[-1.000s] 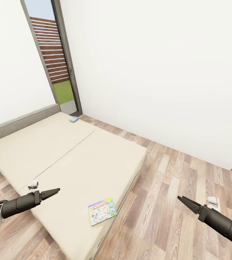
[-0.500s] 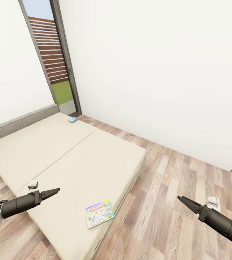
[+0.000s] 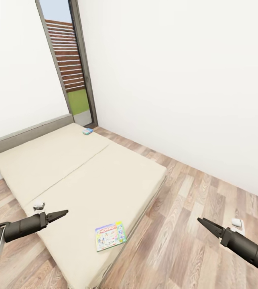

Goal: Put all the toys in the child's room - the three board games (two on the bed and one on the table), the two jigsaw puzzles on the table, and the tennis ball on the table - inside the toy box on the table in the child's room.

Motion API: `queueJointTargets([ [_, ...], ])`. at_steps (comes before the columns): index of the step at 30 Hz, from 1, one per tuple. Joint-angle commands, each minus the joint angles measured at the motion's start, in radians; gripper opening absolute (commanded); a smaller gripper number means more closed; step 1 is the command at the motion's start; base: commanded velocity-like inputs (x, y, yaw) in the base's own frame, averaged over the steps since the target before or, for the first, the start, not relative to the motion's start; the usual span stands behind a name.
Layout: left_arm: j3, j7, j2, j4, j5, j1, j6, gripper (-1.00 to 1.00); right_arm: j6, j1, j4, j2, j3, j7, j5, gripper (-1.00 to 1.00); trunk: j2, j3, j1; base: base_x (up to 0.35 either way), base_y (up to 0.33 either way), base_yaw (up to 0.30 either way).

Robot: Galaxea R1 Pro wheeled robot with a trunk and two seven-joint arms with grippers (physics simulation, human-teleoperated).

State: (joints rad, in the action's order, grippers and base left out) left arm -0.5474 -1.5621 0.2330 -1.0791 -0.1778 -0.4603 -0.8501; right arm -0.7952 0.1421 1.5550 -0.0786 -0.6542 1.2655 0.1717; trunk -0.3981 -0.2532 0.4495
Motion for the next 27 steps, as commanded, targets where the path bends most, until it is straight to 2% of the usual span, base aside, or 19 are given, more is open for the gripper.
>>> queueJointTargets([
  [1, 0.002, -0.009, -0.001, -0.001, -0.011, -0.001, -0.01, 1.0, -0.007, 0.001, 0.0, 0.0, -0.001, 0.002, 0.003, 1.0, -0.002, -0.002, 0.001, 0.0, -0.081, 0.279],
  [7, 0.018, -0.009, -0.001, -0.001, -0.011, -0.001, -0.01, 1.0, -0.007, 0.001, 0.0, -0.001, -0.002, 0.002, 0.003, 1.0, -0.002, -0.002, 0.001, 0.0, -0.184, 0.286],
  [27, 0.023, -0.009, -0.001, -0.001, -0.011, -0.001, -0.01, 1.0, -0.008, 0.001, 0.0, -0.001, -0.002, 0.003, 0.003, 1.0, -0.002, -0.002, 0.001, 0.0, -0.294, 0.29],
])
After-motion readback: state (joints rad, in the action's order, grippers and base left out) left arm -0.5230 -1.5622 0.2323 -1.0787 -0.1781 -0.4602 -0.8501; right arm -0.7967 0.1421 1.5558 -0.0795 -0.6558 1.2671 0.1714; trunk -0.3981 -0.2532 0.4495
